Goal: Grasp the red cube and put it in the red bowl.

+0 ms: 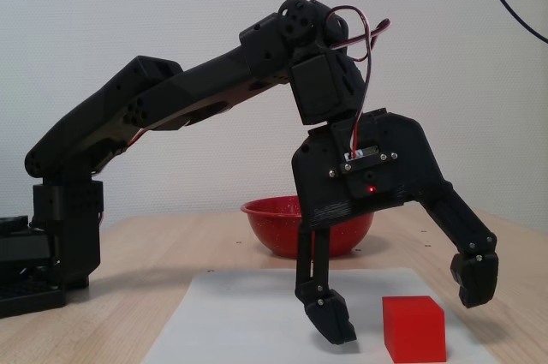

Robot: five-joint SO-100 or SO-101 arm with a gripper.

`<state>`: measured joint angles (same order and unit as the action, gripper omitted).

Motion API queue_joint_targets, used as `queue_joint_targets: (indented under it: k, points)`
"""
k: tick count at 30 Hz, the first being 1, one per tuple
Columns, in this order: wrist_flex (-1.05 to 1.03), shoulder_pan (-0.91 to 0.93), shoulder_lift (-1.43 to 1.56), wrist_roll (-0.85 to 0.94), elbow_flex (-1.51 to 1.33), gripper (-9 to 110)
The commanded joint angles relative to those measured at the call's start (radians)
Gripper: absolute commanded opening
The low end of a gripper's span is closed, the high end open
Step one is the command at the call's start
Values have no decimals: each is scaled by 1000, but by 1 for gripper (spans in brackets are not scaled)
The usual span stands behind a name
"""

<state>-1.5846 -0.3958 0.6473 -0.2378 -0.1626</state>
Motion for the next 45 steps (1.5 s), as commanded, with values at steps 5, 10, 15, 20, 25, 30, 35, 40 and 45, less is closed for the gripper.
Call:
queue_joint_targets:
  k: [5, 10, 15, 20, 25, 30, 35, 40, 45]
  points:
    - [8, -2, 61, -17, 110, 40]
    - [-6, -5, 63, -23, 115, 35]
    - [-23, -11, 60, -32, 127, 24]
    - [-95, -23, 60, -35, 169, 0]
    - [-184, -37, 63, -11, 230, 0]
    - [-195, -40, 92, 6, 236, 0]
    - [-195, -34, 152, 8, 198, 0]
    - [-198, -25, 239, 23, 123, 0]
    - [-201, -11, 344, 31, 43, 0]
